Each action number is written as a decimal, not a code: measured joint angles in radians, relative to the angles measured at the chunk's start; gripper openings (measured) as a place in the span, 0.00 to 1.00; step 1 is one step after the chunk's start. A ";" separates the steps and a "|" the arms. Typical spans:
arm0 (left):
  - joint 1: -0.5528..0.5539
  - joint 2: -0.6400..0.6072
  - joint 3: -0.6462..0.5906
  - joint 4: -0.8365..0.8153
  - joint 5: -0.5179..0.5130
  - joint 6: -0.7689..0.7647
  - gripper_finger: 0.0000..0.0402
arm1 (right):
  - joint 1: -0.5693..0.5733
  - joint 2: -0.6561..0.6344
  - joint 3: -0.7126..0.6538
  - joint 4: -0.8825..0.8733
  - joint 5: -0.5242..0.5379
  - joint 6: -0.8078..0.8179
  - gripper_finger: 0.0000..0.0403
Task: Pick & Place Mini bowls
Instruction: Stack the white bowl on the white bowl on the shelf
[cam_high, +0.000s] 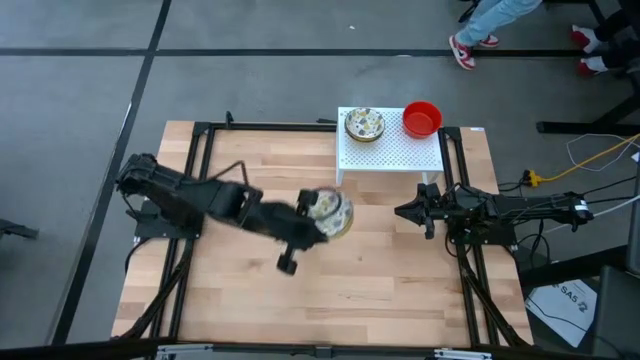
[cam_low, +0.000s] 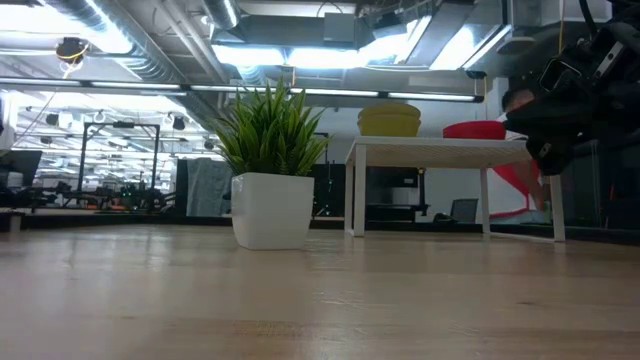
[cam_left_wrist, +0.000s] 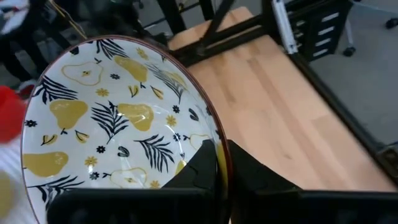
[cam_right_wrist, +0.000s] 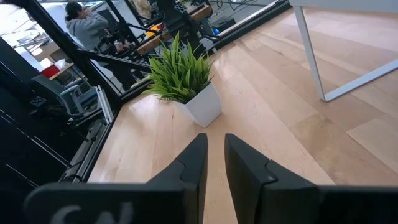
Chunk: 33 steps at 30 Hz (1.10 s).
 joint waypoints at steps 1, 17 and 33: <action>0.025 0.000 0.007 0.000 0.018 0.024 0.02 | 0.000 0.000 0.000 0.000 0.000 0.000 0.14; 0.407 0.000 0.053 0.081 0.258 0.303 0.02 | 0.000 0.000 0.000 0.000 0.000 0.000 0.14; 0.618 0.000 0.053 0.211 0.332 0.451 0.02 | 0.000 0.000 0.000 0.000 0.000 0.000 0.14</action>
